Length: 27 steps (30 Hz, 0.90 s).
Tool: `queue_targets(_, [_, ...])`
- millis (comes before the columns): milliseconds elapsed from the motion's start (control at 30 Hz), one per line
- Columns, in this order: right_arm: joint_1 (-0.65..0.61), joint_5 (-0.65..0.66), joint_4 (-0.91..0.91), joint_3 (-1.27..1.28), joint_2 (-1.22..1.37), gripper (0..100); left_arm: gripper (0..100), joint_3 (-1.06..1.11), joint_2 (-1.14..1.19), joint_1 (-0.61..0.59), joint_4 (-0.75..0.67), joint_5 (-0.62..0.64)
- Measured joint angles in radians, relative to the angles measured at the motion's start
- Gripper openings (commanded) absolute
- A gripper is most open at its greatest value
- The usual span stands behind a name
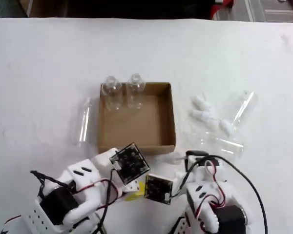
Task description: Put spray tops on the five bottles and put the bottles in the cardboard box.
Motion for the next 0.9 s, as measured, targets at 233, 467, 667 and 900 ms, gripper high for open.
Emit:
queue_targets(233, [0.284, 0.114, -0.198, 0.155, 0.002, 1.8, 28, 0.000, 0.000, -0.040, 0.035, -0.155])
queue_targets(467, [0.505, -0.011, -0.508, 0.287, 0.012, 1.7, 26, 0.000, 0.000, -0.068, 0.031, -0.161])
queue_targets(667, [0.605, -0.285, -0.678, 0.302, 0.000, 1.7, 26, 0.000, 0.000, -0.216, -0.043, -0.087])
queue_targets(900, [0.660, -0.232, -0.677, 0.442, 0.015, 3.6, 26, 0.000, 0.000, -0.253, -0.069, -0.011])
